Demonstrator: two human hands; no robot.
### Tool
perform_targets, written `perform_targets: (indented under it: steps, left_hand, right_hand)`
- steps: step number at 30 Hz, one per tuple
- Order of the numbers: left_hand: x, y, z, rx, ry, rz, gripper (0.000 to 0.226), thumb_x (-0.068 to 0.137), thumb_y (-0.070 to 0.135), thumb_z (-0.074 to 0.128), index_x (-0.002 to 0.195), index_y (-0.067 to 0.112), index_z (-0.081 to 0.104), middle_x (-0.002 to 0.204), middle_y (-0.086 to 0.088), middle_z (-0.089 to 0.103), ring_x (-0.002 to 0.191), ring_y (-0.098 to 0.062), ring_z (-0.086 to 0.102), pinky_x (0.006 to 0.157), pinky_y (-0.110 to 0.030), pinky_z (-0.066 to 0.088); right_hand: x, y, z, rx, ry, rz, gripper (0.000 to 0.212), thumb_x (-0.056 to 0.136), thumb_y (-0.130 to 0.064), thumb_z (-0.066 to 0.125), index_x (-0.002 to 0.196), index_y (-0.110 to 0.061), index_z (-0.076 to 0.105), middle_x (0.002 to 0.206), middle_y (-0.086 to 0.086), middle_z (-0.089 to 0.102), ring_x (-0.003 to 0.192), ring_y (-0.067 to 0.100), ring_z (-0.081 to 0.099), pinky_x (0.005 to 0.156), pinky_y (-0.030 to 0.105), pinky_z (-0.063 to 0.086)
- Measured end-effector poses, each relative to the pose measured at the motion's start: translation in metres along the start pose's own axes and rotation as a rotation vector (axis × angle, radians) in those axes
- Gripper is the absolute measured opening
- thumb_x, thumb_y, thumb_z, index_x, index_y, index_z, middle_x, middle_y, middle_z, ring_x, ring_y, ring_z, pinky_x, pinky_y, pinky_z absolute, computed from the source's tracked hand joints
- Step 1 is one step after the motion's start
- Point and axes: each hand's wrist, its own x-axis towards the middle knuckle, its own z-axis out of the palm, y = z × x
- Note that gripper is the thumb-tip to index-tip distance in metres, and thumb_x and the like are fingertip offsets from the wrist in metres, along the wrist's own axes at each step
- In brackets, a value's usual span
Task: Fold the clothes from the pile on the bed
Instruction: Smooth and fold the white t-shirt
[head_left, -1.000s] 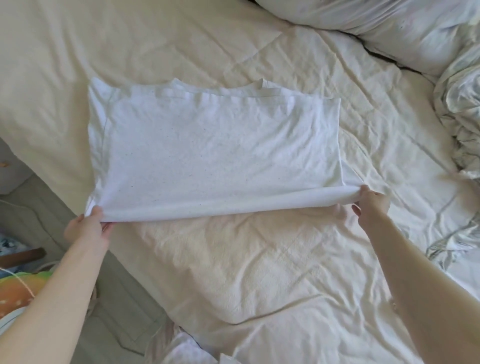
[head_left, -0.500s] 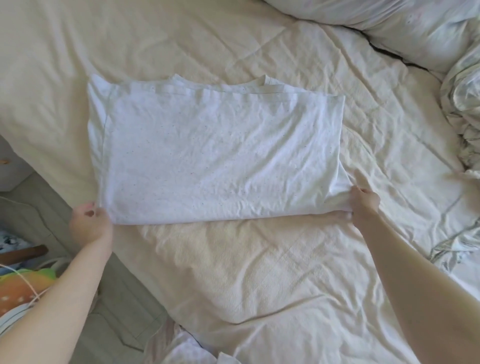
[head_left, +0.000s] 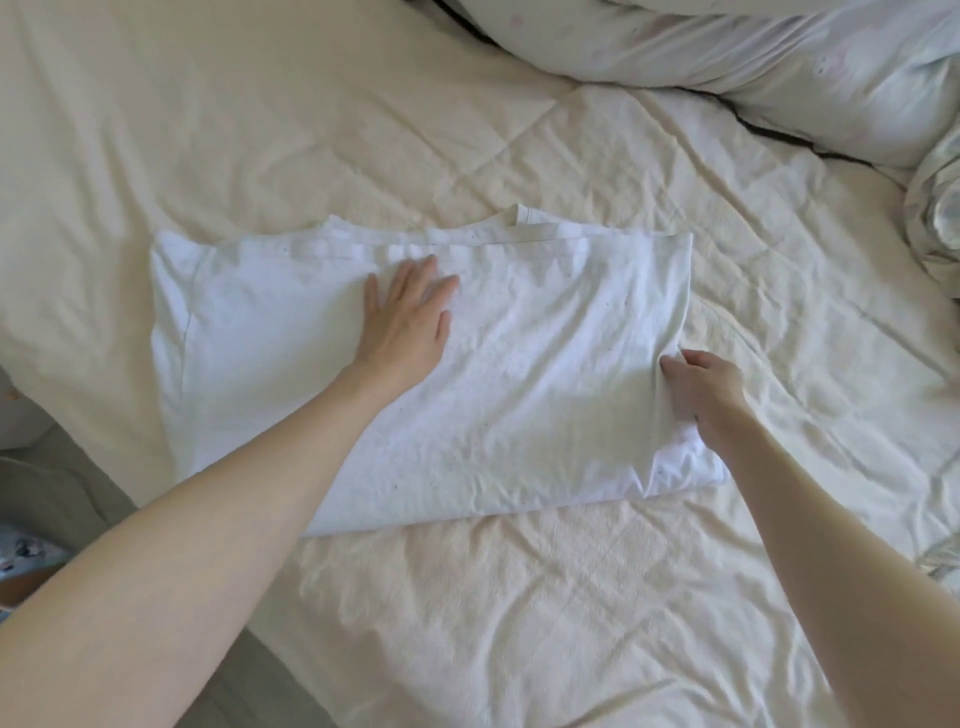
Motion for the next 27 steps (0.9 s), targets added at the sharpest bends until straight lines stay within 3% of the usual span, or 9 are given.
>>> perform_targets:
  steps: [4,8,12,15,17,20,23,27]
  left_hand:
    - [0.052,0.056,0.004,0.016,-0.013,0.159,0.048,0.101,0.022,0.032,0.148,0.017,0.024,0.157,-0.003,0.013,0.145,-0.021,0.010,0.115,-0.051,0.005]
    - [0.095,0.103,0.010,0.058,0.046,0.269,0.042,0.098,0.027,0.040,0.139,0.017,0.038,0.140,-0.005,0.040,0.127,-0.025,0.037,0.105,-0.041,0.022]
    - [0.124,0.120,0.015,-0.122,0.051,0.106,0.029,0.095,0.033,0.050,0.118,0.017,0.057,0.121,-0.003,0.055,0.117,-0.023,0.046,0.094,-0.036,0.023]
    - [0.135,0.114,0.011,-0.378,0.124,0.004,0.021,0.094,0.021,0.053,0.106,0.005,0.060,0.117,-0.011,0.057,0.109,-0.025,0.052,0.089,-0.027,0.030]
    - [0.139,0.104,0.004,-0.415,0.208,-0.088,0.021,0.094,0.018,0.052,0.107,0.001,0.059,0.118,-0.016,0.055,0.110,-0.027,0.052,0.087,-0.026,0.032]
    - [0.142,0.090,0.002,-0.376,0.245,-0.179,0.023,0.095,0.019,0.051,0.109,0.003,0.057,0.119,-0.017,0.054,0.111,-0.029,0.051,0.087,-0.031,0.034]
    - [0.143,0.090,0.004,-0.477,0.175,-0.159,0.027,0.092,0.027,0.057,0.110,0.008,0.058,0.111,-0.009,0.060,0.103,-0.022,0.056,0.086,-0.030,0.040]
    - [0.138,0.088,0.000,-0.648,0.187,-0.145,0.028,0.097,0.028,0.049,0.115,0.007,0.054,0.093,0.001,0.058,0.082,-0.014,0.051,0.076,-0.021,0.041]
  right_hand:
    - [0.003,0.006,-0.004,0.124,-0.102,0.035,0.011,0.087,-0.014,0.059,0.083,-0.021,0.067,0.086,0.002,0.070,0.077,0.020,0.066,0.070,0.033,0.054]
    - [0.009,0.012,-0.005,0.193,-0.176,0.060,0.008,0.087,-0.015,0.063,0.089,-0.019,0.068,0.100,0.009,0.071,0.093,0.029,0.068,0.086,0.046,0.054]
    - [0.017,0.017,-0.009,0.220,-0.205,0.071,0.006,0.085,-0.024,0.067,0.088,-0.019,0.069,0.097,0.009,0.072,0.091,0.033,0.068,0.088,0.049,0.053]
    - [0.019,0.021,-0.015,0.267,-0.243,0.105,0.038,0.086,-0.042,0.061,0.096,-0.006,0.070,0.097,0.021,0.066,0.083,0.036,0.061,0.085,0.050,0.049]
    - [0.018,0.022,-0.016,0.312,-0.246,0.116,0.044,0.089,-0.040,0.059,0.103,0.001,0.065,0.104,0.028,0.066,0.084,0.033,0.064,0.091,0.058,0.047]
    - [0.018,0.021,-0.017,0.394,-0.265,0.132,0.036,0.086,-0.036,0.066,0.097,-0.001,0.070,0.092,0.012,0.073,0.083,0.027,0.070,0.086,0.048,0.053]
    - [0.020,0.016,-0.019,0.277,-0.307,0.112,0.037,0.079,-0.052,0.068,0.086,-0.016,0.077,0.091,0.007,0.075,0.090,0.026,0.071,0.090,0.044,0.053]
    - [0.030,-0.004,-0.013,0.086,-0.258,0.052,0.053,0.082,-0.052,0.064,0.098,-0.002,0.070,0.098,0.019,0.071,0.086,0.030,0.068,0.089,0.041,0.053]
